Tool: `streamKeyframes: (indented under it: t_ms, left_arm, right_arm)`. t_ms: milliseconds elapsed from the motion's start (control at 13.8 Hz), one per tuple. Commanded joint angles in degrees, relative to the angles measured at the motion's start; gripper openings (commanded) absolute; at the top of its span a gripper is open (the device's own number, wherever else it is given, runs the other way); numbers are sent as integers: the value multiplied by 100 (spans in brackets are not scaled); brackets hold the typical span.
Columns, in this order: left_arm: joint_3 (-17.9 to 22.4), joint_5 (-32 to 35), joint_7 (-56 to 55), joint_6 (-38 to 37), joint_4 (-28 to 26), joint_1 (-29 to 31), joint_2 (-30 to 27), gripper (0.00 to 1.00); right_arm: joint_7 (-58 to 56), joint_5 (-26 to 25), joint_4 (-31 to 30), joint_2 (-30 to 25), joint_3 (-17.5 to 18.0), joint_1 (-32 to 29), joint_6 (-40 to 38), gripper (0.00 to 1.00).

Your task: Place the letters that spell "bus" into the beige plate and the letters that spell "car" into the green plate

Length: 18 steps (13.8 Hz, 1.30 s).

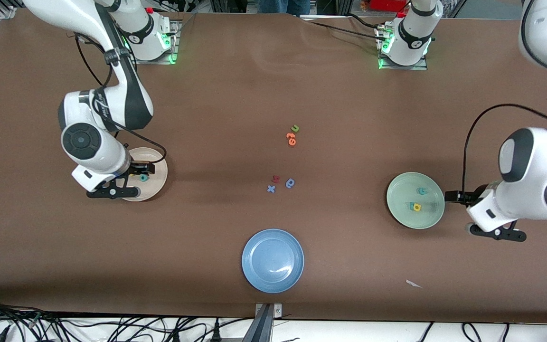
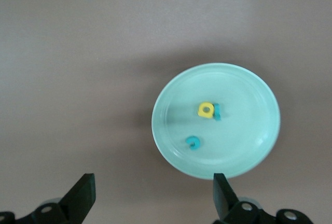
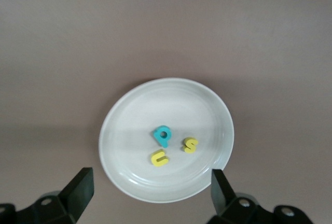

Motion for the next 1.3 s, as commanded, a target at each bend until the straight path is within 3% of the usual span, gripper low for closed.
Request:
streamKeyframes:
  t_ms: [0, 145, 362, 652, 797, 1232]
  left_arm:
    - [1184, -863, 526, 9, -1098, -847, -1359, 100]
    - [1680, -1007, 616, -35, -1442, -1315, -1905, 100]
    - [1796, -1086, 607, -368, -1505, -1493, -2521, 100]
    - [1805, -1078, 590, -369, -1698, -1493, -3057, 100]
    - [1805, -1078, 581, -360, -1856, -1502, -3269, 100]
    - [1788, -1078, 616, -387, -1830, -1449, -3226, 100]
  right_arm:
    - [-191, 178, 863, -29, 10, 22, -1222, 100]
    - [-234, 230, 1349, -178, 36, -39, -1842, 100]
    - [-191, 433, 1324, -924, 938, -1108, -1617, 100]
    - [-252, 468, 456, -2022, 1152, -1735, -1597, 100]
    - [-278, 468, 112, -2507, 1528, -2340, -1685, 100]
    - [-323, 398, 269, -2535, 1495, -2229, -1729, 100]
